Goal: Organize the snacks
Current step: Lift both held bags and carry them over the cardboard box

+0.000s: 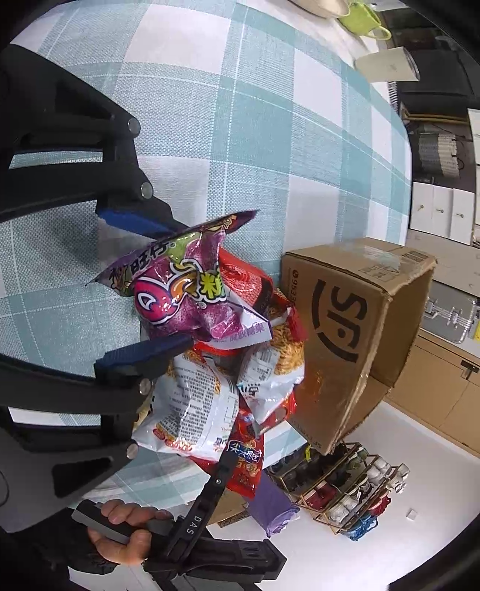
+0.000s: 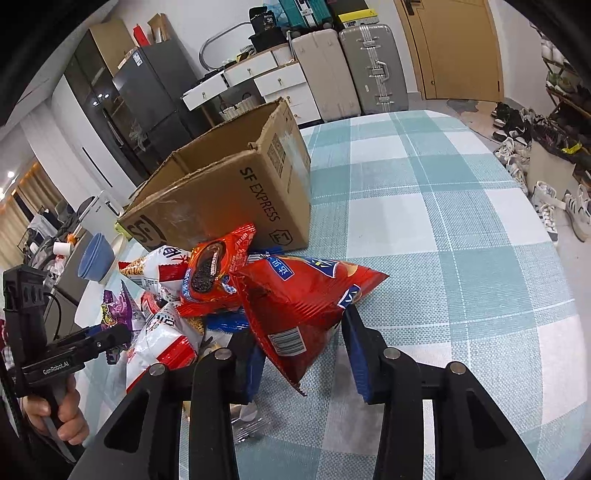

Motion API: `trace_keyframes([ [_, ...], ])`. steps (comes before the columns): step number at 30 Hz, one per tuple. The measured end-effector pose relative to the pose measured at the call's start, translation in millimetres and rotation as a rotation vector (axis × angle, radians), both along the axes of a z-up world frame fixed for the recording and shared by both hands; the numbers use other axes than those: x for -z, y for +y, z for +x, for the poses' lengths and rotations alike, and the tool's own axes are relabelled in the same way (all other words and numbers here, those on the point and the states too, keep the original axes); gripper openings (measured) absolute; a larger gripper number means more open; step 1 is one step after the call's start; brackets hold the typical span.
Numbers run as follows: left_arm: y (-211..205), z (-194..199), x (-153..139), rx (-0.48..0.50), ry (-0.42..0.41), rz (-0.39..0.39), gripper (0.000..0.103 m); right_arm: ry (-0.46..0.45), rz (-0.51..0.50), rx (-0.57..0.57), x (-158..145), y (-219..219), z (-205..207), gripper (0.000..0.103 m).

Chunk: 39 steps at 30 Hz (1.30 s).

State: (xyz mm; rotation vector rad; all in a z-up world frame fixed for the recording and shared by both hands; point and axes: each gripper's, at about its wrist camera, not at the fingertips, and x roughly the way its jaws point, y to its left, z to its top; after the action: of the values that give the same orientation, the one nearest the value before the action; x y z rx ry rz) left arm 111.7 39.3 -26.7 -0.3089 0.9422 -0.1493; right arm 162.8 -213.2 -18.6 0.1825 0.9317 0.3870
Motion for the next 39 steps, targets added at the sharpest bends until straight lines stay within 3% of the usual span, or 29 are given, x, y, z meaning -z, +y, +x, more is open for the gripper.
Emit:
trace_keyframes([
  [39,-3.3,-29.6,-78.1,-0.02,-0.166,0.011,0.046,-0.191,0.041,-0.052,-72.8,6.1,-49.9,0.039],
])
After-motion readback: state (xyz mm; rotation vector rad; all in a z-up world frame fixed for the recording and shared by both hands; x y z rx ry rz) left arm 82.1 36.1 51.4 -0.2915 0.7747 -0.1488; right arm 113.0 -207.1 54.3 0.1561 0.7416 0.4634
